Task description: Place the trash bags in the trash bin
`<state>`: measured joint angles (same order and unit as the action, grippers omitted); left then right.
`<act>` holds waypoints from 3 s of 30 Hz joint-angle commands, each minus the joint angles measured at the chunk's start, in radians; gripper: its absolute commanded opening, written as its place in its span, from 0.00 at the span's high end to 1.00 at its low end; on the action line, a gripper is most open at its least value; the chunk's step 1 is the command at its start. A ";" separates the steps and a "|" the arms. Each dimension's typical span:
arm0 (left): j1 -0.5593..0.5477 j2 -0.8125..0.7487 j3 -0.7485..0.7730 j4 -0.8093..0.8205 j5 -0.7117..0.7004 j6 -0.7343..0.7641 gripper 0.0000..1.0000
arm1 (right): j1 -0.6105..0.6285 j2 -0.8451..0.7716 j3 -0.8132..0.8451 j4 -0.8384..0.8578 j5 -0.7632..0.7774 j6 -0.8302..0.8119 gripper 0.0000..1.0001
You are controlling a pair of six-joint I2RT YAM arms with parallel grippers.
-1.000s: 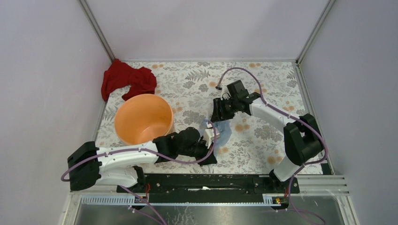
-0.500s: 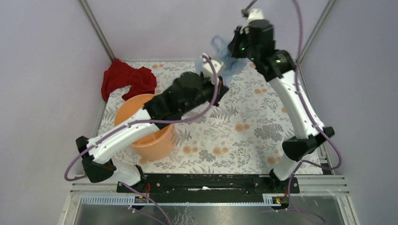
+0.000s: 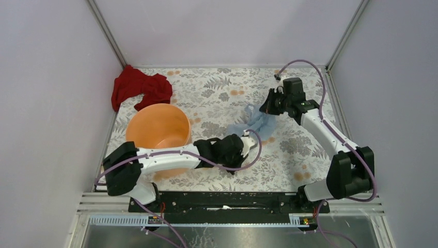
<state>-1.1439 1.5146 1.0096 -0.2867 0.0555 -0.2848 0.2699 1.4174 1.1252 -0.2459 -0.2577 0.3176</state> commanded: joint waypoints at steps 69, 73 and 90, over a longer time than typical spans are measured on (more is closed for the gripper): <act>0.615 -0.155 0.287 -0.045 0.191 -0.162 1.00 | 0.010 -0.387 -0.334 -0.405 0.024 0.234 0.13; 0.623 -0.145 0.264 -0.028 0.207 -0.171 1.00 | 0.014 -0.408 -0.408 -0.403 -0.016 0.231 0.11; 0.636 -0.192 0.172 0.028 0.250 -0.184 1.00 | 0.045 -0.295 -0.489 -0.164 -0.159 0.213 0.03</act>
<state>-0.5148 1.3693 1.1954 -0.3294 0.2836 -0.4625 0.2684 1.0622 0.6437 -0.5175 -0.4122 0.5354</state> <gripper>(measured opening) 0.008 0.993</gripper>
